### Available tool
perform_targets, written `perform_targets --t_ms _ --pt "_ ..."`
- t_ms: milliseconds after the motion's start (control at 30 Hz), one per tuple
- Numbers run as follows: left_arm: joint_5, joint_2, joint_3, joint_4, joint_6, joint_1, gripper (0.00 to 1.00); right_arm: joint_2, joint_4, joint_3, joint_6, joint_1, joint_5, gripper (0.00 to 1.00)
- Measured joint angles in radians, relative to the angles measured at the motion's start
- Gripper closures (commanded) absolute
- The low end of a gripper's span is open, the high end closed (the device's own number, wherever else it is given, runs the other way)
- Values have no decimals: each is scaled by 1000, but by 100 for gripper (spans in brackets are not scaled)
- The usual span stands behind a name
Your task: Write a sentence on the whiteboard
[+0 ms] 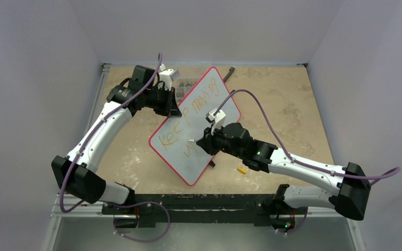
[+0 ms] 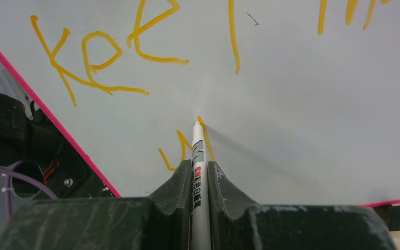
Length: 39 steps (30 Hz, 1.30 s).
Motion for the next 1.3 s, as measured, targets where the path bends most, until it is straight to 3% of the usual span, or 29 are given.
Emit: perform_targets --t_ms 667,1300 --pt "-8 0 0 1 2 0 100 27 -10 23 -59 -17 114 100" --pt "-7 0 0 1 2 0 100 4 -42 -17 -66 -25 -8 100"
